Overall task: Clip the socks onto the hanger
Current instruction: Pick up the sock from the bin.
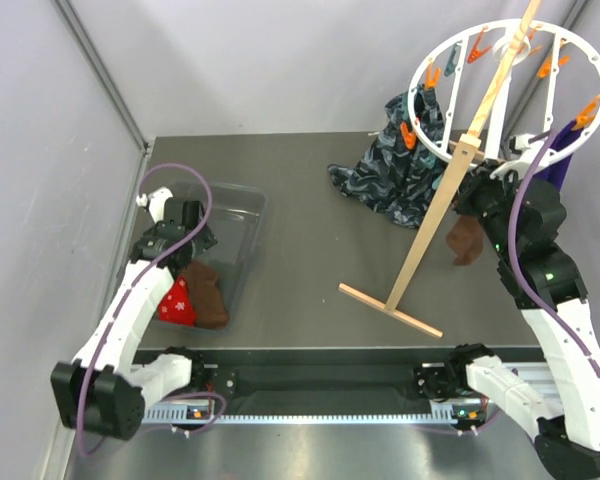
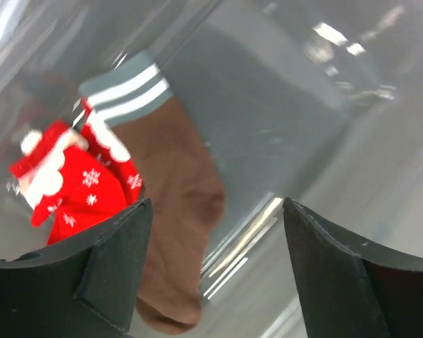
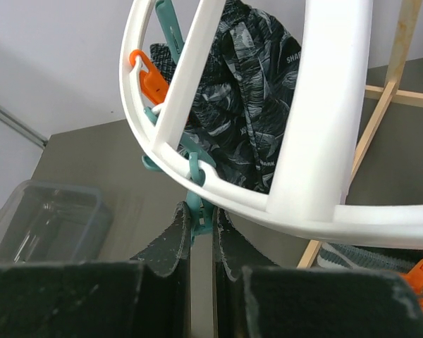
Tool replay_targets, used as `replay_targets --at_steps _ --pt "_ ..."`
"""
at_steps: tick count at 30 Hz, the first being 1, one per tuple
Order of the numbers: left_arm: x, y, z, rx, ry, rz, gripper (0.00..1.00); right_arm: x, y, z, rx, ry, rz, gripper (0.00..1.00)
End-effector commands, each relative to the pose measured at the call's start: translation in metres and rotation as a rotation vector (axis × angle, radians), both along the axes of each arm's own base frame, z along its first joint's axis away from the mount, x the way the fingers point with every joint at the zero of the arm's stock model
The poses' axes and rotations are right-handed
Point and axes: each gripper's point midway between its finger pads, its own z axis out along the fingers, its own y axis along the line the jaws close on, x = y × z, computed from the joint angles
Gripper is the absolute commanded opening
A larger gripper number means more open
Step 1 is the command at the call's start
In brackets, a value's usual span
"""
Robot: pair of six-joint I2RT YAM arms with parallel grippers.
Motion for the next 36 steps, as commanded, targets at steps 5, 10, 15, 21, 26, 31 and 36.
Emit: replay_targets --at_steps 5,10,15,21,26,31,36 --pt "0.021 0.012 -0.05 -0.094 0.06 0.266 0.71 0.0 0.005 -0.003 -0.018 -0.001 0.031 0.0" --pt "0.045 0.031 -0.059 -0.01 0.055 0.382 0.7 -0.001 0.005 -0.005 -0.02 -0.007 0.03 0.0" --pt "0.064 0.06 -0.078 0.045 0.086 0.467 0.63 -0.002 0.005 -0.003 -0.022 -0.014 0.032 0.0" --pt "0.079 0.089 -0.123 -0.09 0.138 0.512 0.55 -0.003 0.004 -0.005 -0.024 -0.013 0.029 0.0" --pt "0.083 0.092 -0.155 -0.097 0.201 0.518 0.52 -0.001 0.007 -0.006 -0.027 -0.015 0.039 0.0" --pt "0.072 0.088 -0.178 -0.12 0.236 0.555 0.51 -0.002 0.008 -0.005 -0.024 -0.018 0.046 0.0" --pt "0.077 0.088 -0.173 -0.126 0.208 0.543 0.16 -0.001 0.01 -0.006 -0.025 -0.012 0.052 0.0"
